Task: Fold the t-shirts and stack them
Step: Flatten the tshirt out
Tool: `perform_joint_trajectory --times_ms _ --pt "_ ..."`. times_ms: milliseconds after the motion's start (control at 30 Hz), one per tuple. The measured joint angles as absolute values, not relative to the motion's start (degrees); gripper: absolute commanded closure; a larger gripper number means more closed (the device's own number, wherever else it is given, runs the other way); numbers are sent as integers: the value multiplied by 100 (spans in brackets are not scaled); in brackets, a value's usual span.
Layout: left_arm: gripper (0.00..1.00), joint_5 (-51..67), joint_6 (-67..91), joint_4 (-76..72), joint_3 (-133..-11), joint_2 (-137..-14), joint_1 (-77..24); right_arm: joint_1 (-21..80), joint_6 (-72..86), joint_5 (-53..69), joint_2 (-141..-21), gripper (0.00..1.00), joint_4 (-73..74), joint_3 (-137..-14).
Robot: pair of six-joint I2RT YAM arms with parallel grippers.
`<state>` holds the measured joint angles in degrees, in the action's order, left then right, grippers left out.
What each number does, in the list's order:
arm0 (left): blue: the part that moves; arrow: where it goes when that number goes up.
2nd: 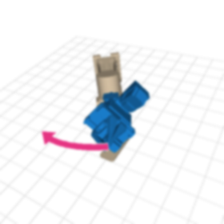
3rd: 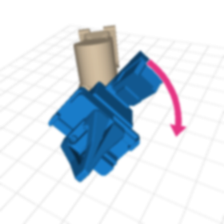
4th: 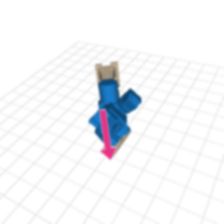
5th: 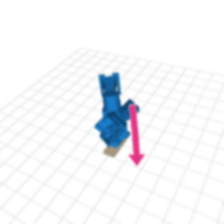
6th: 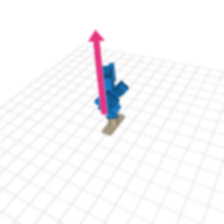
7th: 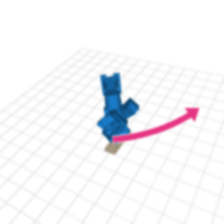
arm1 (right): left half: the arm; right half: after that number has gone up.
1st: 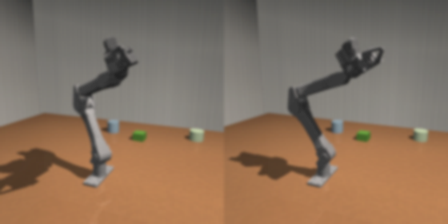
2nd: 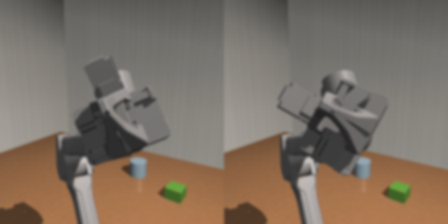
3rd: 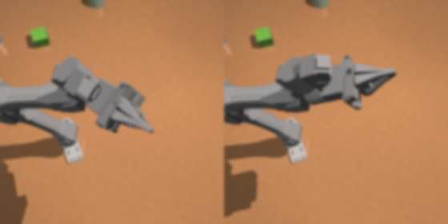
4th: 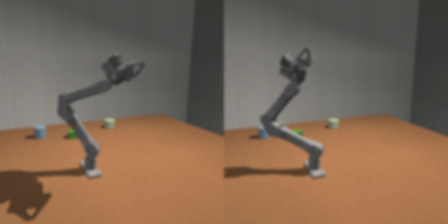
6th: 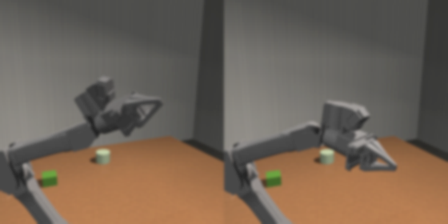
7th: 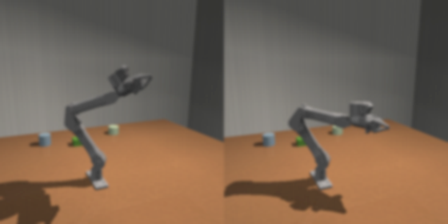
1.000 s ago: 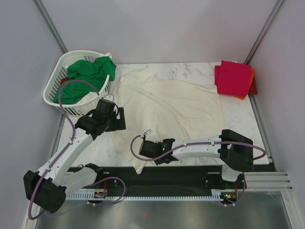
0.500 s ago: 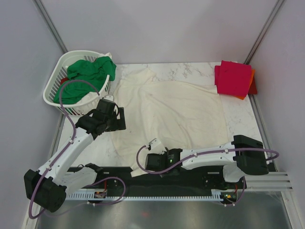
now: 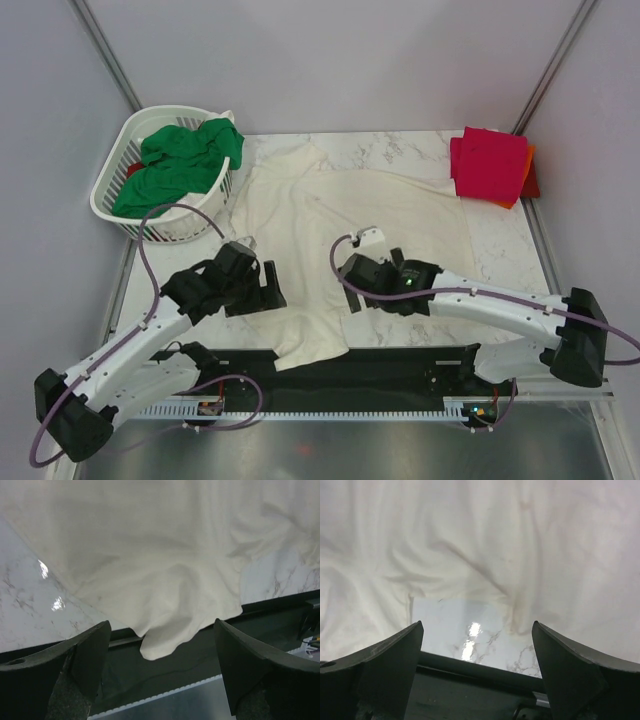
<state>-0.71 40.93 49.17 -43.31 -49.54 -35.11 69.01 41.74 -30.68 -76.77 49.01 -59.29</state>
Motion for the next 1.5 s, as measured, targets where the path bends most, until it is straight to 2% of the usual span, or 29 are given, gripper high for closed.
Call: perform_joint_trajectory --times_ms 167,300,533,833,1033,1100,1133,1167,1200,1233,1367,1500 --pt "8 12 5273 5103 -3811 -5089 -4574 5583 3492 -2895 -6963 2 4772 -5905" --pt "8 -43 6045 5131 -3706 -5426 -5465 4915 3103 -2611 -6567 2 4685 -5760" --pt "11 -161 7223 5078 -3570 -6095 -6676 4403 2792 -2093 -6342 2 4624 -5290" --pt "19 -349 7839 4991 -3566 -6847 -7094 4195 2679 -1763 -6257 2 4587 -5236" --pt "36 -666 7961 4827 -3566 -7096 -7113 4160 2672 -1625 -6257 2 4587 -5236" --pt "48 -744 7972 4733 -3559 -7251 -7111 4158 2672 -1608 -6254 2 4589 -5236" --pt "57 -746 7972 4735 -3575 -7328 -7111 4156 2672 -1603 -6254 2 4589 -5236" --pt "82 -749 7972 4724 -3597 -7356 -7111 4150 2674 -1603 -6254 2 4589 -5236" --pt "95 -738 7992 4654 -3607 -7378 -7113 4143 2676 -1608 -6252 2 4589 -5236" --pt "98 -738 7988 4552 -3616 -7389 -7118 4136 2676 -1610 -6250 2 4591 -5236" --pt "98 -749 7979 4525 -3667 -7424 -7129 3994 2746 -1702 -6248 2 4613 -5236" --pt "98 -1007 7983 4563 -3625 -7146 -7133 3260 2871 -1719 -6152 2 4676 -5229"
